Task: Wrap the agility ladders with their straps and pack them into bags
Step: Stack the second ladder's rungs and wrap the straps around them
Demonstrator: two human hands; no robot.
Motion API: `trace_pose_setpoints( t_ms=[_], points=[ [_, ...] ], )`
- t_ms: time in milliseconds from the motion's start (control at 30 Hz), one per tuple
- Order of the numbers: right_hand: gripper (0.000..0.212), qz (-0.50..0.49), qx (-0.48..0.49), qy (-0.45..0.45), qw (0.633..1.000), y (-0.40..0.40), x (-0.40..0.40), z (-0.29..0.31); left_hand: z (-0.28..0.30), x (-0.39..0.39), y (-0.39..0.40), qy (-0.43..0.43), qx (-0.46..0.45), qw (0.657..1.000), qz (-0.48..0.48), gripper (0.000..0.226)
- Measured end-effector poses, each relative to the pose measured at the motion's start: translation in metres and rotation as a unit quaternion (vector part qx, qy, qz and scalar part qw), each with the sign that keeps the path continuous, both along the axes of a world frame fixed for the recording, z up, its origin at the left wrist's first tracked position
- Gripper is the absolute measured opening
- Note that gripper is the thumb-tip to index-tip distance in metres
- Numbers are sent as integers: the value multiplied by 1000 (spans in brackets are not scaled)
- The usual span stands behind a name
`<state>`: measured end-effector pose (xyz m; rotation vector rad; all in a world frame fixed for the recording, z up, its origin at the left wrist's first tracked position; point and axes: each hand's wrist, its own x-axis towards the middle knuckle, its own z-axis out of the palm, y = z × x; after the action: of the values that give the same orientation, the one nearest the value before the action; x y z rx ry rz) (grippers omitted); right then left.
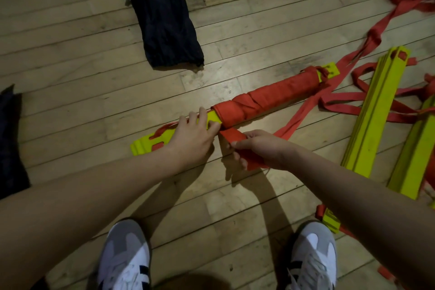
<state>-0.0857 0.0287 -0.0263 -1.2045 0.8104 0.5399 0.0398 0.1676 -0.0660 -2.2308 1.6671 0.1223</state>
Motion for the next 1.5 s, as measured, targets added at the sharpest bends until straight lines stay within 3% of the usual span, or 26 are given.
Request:
trace_pose_setpoints(
  t_ms=[167,333,633,800,933,1033,1167,1233,1300,1500],
  points=[
    [19,-11,-32,9,999,4,-3,-1,11,11,-4,52,-37,992,113,62],
    [25,-26,-52,2,998,8,-1,-4,14,11,-11,52,-25,988,141,45],
    [25,10,-48,-30,998,-1,7,11,18,23,-29,60,2,977,204,50],
    [18,24,12,-40,999,-3,7,18,17,32,-28,-25,-30,985,171,59],
    [10,-21,64,-35,997,-3,3,12,5,26,-12,-108,-52,991,62,59],
    [8,-46,57,-25,997,4,2,7,-8,10,6,-60,-83,994,33,75],
    [12,-34,10,-6,999,11,0,5,-10,-7,22,10,-137,990,21,54],
    [14,-17,-2,5,1000,12,-4,1,-6,-6,23,48,-118,991,44,47],
    [13,-7,-7,12,1000,13,-7,0,3,-3,19,92,-66,990,81,56],
    [11,7,19,20,1000,7,-11,7,13,5,7,105,-29,984,138,68]
  ],
)
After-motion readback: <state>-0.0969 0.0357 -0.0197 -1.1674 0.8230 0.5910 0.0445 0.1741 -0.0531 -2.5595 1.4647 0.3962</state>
